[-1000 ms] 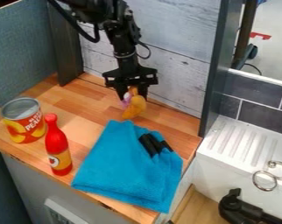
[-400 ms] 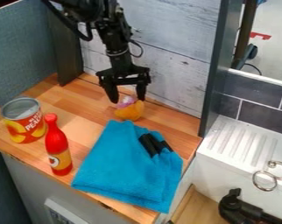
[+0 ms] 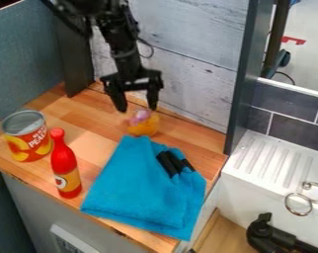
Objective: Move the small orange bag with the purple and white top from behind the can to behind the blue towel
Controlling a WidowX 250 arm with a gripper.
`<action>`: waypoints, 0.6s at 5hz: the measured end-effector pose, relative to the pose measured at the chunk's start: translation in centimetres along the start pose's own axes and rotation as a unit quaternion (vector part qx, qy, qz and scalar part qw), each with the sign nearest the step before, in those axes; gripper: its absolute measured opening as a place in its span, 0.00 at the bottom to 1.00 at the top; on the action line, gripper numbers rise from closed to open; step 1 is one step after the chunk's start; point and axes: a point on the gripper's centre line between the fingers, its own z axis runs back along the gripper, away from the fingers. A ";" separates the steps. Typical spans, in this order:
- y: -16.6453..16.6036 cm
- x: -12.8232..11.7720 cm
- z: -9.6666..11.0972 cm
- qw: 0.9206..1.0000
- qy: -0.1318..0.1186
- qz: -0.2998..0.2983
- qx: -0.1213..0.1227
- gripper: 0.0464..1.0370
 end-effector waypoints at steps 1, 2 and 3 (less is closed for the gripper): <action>1.5 -1.3 4.0 0.998 -0.044 0.024 -0.046 0.96; 3.4 -2.3 6.2 0.997 -0.033 0.035 -0.066 0.96; 5.0 -4.1 7.7 0.999 0.040 -0.006 -0.011 0.96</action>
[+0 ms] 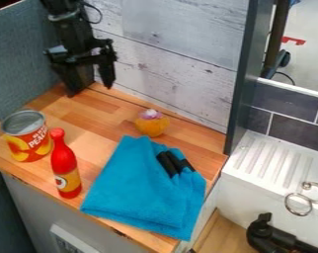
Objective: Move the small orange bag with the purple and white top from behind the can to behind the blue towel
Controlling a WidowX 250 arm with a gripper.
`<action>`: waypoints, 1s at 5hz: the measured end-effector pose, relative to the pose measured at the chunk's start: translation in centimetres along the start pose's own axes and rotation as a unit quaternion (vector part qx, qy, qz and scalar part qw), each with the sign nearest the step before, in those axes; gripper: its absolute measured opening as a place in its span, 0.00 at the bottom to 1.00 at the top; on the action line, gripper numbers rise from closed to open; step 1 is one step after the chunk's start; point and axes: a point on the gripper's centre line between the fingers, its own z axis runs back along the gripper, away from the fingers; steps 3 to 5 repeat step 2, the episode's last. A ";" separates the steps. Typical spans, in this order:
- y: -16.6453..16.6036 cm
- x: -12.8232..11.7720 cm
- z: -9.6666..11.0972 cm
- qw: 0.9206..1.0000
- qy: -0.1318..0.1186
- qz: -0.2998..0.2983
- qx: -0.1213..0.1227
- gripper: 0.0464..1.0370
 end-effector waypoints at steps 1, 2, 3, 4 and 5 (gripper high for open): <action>2.5 -2.6 1.3 0.991 0.057 -0.072 0.102 0.96; 2.9 -3.8 1.8 0.980 0.070 -0.113 0.150 0.96; 2.9 -3.8 1.8 0.980 0.070 -0.113 0.150 0.96; 2.9 -3.8 1.8 0.980 0.070 -0.113 0.150 0.96; 2.9 -3.8 1.8 0.980 0.070 -0.113 0.150 0.96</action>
